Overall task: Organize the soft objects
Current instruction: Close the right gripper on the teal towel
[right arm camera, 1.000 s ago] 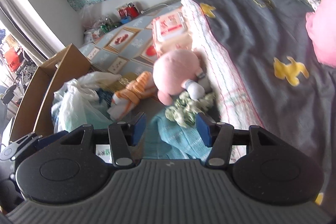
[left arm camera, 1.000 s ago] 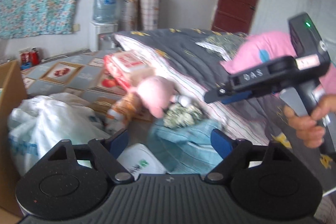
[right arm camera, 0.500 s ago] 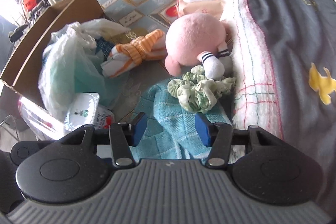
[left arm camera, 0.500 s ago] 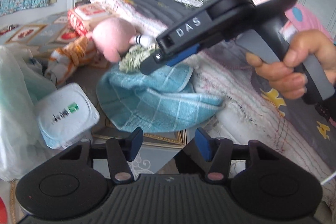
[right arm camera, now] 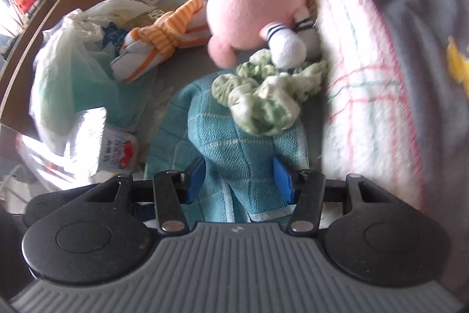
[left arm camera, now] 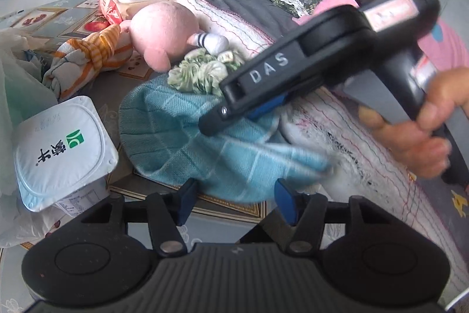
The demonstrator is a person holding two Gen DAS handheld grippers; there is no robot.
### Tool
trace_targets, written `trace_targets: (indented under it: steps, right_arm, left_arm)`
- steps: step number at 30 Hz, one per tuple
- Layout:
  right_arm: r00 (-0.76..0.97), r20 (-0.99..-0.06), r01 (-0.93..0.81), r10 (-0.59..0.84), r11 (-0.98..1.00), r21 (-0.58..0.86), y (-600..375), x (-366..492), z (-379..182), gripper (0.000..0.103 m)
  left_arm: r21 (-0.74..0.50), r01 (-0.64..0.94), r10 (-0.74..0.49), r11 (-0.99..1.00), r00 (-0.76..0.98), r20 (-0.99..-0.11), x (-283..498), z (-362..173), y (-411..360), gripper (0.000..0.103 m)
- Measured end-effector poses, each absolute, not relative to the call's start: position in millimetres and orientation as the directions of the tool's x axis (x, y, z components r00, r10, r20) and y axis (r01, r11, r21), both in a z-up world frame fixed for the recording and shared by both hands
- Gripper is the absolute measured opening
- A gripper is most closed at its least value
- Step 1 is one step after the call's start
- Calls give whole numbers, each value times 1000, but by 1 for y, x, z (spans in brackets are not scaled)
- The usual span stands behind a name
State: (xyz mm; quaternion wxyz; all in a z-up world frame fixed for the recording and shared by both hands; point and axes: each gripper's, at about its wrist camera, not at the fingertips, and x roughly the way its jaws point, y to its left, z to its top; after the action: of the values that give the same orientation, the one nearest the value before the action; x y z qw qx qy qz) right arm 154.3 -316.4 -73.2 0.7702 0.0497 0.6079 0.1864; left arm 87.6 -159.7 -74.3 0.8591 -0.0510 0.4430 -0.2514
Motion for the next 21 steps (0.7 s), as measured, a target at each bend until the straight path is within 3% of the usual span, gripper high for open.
trace_targets:
  steps: [9,16,21]
  right_arm:
    - [141,-844,-189,517,851,490,-304,150,-81,51]
    - [163,-844,-157,510,858,489,-309,151,-74,50]
    - [258,-878,-184,404,912,366,-309,152,-58,50]
  left_arm:
    - [-307,311,-432,899,532,-728,98,-70,-149,70]
    - [-264,283,-381,922,548,-745,100,-75,-152,70]
    - [-268,273,-378,924,553,-743,98,-76,-146,70]
